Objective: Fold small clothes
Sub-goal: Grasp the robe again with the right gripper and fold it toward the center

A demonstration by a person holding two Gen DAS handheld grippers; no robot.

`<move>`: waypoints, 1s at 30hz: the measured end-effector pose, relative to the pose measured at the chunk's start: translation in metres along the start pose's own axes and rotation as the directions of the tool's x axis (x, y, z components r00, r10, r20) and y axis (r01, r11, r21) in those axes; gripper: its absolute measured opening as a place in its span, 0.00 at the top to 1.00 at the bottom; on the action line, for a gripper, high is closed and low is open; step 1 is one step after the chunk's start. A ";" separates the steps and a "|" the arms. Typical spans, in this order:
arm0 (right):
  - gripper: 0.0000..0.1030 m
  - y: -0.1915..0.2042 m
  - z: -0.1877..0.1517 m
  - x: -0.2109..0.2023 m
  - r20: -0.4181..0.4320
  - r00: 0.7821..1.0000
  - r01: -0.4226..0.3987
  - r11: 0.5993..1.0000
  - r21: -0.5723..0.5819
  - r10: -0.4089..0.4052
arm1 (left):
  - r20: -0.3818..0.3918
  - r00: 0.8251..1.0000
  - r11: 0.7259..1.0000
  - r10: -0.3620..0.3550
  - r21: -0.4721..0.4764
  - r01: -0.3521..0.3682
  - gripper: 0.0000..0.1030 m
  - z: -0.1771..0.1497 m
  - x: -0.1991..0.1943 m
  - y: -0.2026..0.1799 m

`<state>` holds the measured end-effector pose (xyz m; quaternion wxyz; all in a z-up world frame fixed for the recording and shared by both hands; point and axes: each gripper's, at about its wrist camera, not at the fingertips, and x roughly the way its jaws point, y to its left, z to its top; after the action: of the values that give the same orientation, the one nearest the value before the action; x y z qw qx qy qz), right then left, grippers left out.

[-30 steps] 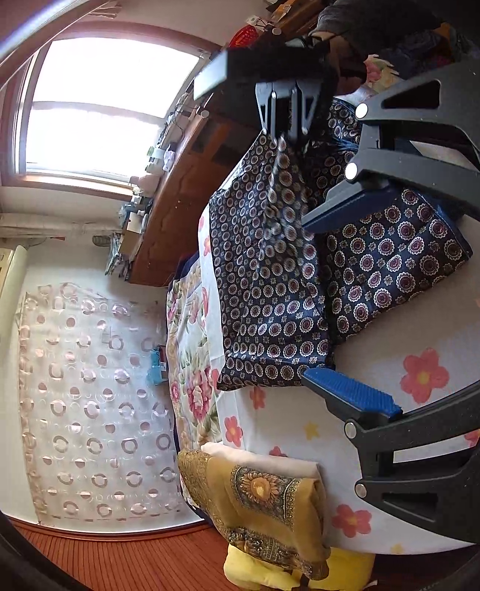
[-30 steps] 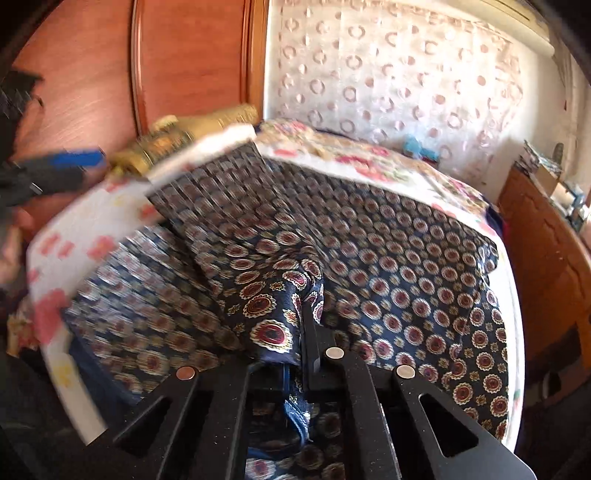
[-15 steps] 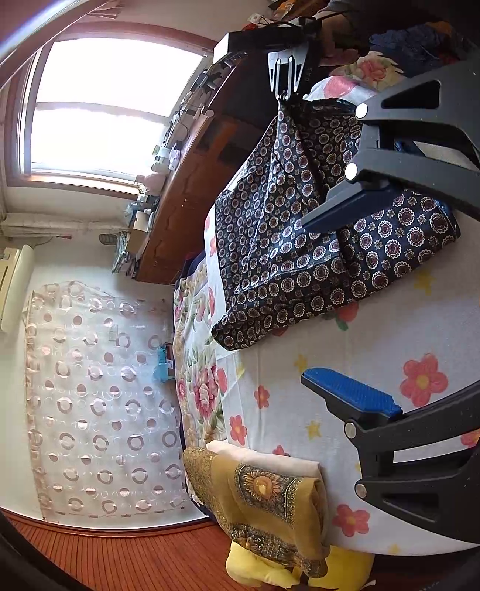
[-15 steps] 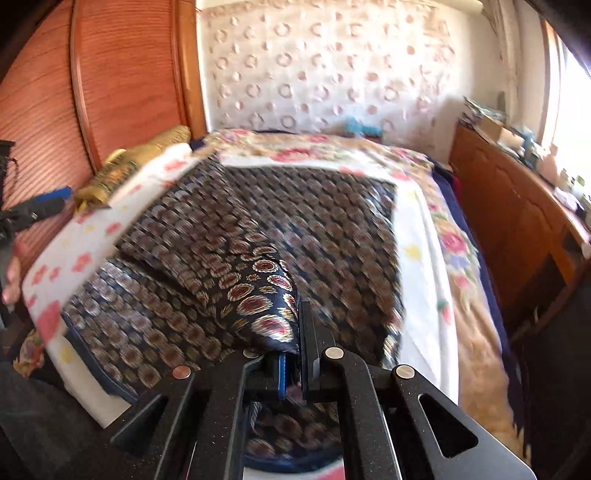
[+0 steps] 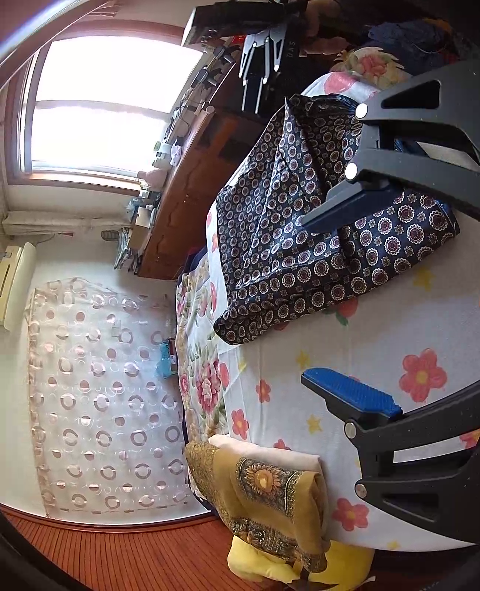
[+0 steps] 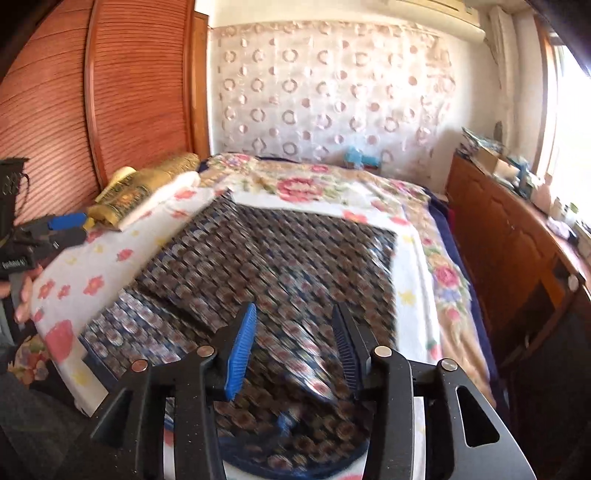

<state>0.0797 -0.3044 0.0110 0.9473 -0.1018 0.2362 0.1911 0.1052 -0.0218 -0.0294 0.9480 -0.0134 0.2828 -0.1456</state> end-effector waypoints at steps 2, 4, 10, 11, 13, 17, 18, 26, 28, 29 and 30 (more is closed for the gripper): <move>0.54 0.011 0.008 0.002 0.019 1.000 -0.013 1.000 -0.017 0.013 | 0.003 1.000 1.000 0.004 -0.003 -0.004 0.26 0.000 -0.001 0.002; 0.52 0.019 0.013 0.012 0.020 0.999 -0.034 0.999 -0.040 0.035 | 0.006 1.000 1.000 0.009 -0.010 -0.009 0.26 -0.001 -0.003 0.004; 0.51 0.056 0.015 0.068 -0.080 0.987 -0.146 0.984 -0.105 0.138 | 0.008 1.000 0.999 0.024 -0.031 -0.024 0.26 -0.004 -0.005 0.015; 0.51 0.062 0.015 0.076 -0.096 0.984 -0.159 0.981 -0.115 0.148 | 0.007 1.000 0.999 0.027 -0.033 -0.027 0.26 -0.004 -0.006 0.017; 0.51 0.074 0.016 0.094 -0.130 0.975 -0.195 0.972 -0.134 0.178 | 0.006 0.999 0.999 0.031 -0.039 -0.031 0.26 -0.006 -0.006 0.020; 0.51 0.099 0.019 0.128 -0.196 0.956 -0.255 0.947 -0.194 0.218 | 0.000 0.999 0.998 0.036 -0.046 -0.036 0.26 -0.009 -0.007 0.025; 0.51 0.105 0.019 0.133 -0.210 0.952 -0.266 0.940 -0.212 0.222 | -0.001 0.999 0.998 0.037 -0.046 -0.037 0.26 -0.009 -0.007 0.025; 0.51 0.120 0.022 0.182 -0.268 0.943 -0.279 0.913 -0.299 0.200 | -0.009 1.000 0.998 0.028 -0.050 -0.028 0.26 -0.013 -0.006 0.026; 0.59 0.117 0.022 0.188 -0.276 0.935 -0.297 0.914 -0.275 0.221 | -0.010 1.000 0.999 0.024 -0.048 -0.024 0.26 -0.013 -0.006 0.025; 0.81 0.115 0.022 0.184 -0.270 0.938 -0.291 0.918 -0.271 0.217 | -0.011 1.000 0.999 0.022 -0.046 -0.023 0.26 -0.014 -0.005 0.025; 0.92 0.112 0.024 0.179 -0.264 0.944 -0.269 0.924 -0.271 0.197 | -0.012 1.000 0.999 0.021 -0.044 -0.022 0.26 -0.013 -0.005 0.024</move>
<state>0.1893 -0.1404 -0.0666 0.8567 -0.2385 0.3232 0.3237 0.1009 0.0036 -0.0407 0.9473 -0.0307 0.2915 -0.1292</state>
